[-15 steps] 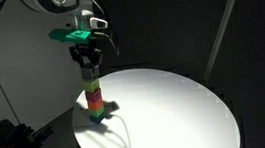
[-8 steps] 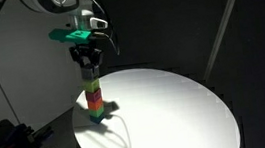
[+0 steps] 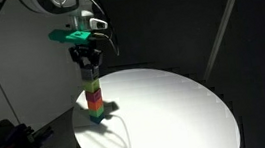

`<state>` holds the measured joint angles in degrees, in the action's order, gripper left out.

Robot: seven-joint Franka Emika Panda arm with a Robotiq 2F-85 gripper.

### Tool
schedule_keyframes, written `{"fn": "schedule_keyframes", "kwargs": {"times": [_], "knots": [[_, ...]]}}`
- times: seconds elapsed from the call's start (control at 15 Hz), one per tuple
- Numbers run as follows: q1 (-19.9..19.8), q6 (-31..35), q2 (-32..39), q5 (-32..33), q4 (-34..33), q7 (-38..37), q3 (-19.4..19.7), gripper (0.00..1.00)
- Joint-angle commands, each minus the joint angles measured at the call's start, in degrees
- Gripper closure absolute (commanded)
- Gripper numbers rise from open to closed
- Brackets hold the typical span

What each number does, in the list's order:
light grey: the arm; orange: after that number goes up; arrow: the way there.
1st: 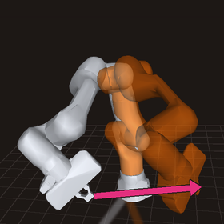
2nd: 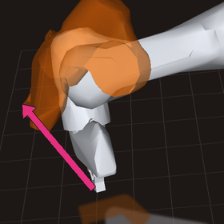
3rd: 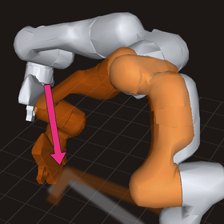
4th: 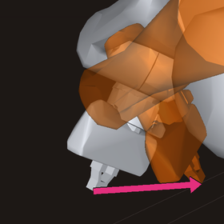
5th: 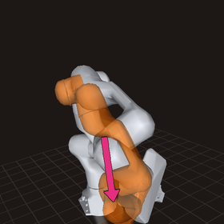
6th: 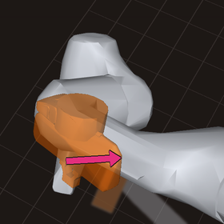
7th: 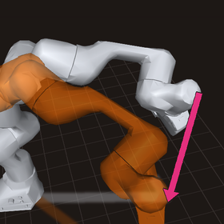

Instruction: Put the grey block on top of the yellow block on the pile

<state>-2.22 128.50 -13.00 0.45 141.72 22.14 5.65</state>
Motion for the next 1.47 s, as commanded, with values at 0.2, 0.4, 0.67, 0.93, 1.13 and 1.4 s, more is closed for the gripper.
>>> {"fn": "schedule_keyframes", "kwargs": {"times": [0.2,0.4,0.67,0.93,1.13,1.4], "knots": [[-0.1,0.68,0.11,1.36,0.03,-0.73,-0.04,0.69],[-0.13,0.77,0.51,1.35,-0.06,-0.77,-0.04,0.69],[-0.16,0.75,0.75,1.41,-0.07,-0.77,-0.04,0.69],[-0.19,0.71,0.7,1.65,0.01,-0.84,-0.09,0.18],[-0.18,0.6,0.62,1.58,-0.01,-0.71,-0.04,0.01],[-0.18,0.48,0.54,1.5,-0.03,-0.63,-0.01,0.0]]}}
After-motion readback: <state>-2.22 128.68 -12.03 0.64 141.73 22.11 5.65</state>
